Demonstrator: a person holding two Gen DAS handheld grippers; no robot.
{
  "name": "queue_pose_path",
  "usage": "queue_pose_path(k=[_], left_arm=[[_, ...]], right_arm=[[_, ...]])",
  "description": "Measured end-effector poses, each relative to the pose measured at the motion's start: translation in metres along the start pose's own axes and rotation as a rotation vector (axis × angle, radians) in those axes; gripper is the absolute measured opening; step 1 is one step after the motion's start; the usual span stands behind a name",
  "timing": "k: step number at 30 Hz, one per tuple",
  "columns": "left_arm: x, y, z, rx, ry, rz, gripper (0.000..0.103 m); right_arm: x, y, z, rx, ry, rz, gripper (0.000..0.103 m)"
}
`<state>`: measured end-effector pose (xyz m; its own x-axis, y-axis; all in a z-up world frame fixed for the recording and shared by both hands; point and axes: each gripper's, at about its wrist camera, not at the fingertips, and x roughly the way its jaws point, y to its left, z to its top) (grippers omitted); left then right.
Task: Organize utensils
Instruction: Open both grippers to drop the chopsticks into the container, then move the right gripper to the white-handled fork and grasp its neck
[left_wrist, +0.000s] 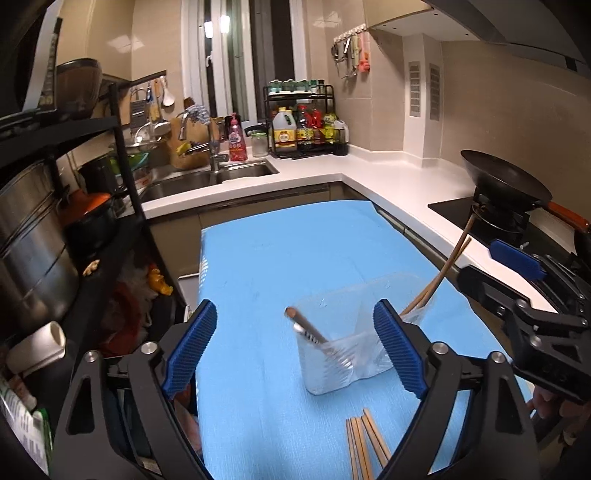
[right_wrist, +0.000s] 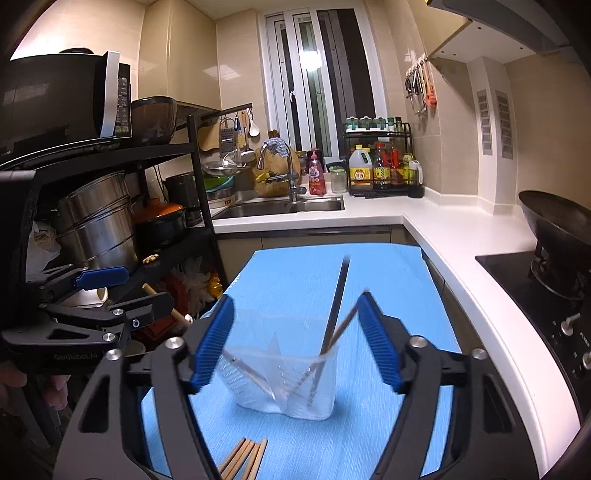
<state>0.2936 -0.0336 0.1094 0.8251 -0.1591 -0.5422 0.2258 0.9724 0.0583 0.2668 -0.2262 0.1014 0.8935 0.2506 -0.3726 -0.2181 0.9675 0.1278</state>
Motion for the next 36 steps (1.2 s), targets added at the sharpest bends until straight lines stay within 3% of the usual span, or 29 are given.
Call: queue_pose_path(k=[7,23,36], left_arm=[[-0.02,-0.006,-0.025,-0.019,0.01,0.021,0.09],[-0.074,-0.018,-0.123,-0.073,0.057,0.033,0.093],[-0.077,-0.024,-0.217,-0.132,0.122,0.064,0.093]], right_arm=[[-0.028,0.017,-0.021,-0.029,0.026,0.001,0.082],[-0.108,0.025,-0.108,0.049,0.094,-0.027,0.084],[-0.104,0.025,-0.213,0.022,0.26,-0.138,0.084]])
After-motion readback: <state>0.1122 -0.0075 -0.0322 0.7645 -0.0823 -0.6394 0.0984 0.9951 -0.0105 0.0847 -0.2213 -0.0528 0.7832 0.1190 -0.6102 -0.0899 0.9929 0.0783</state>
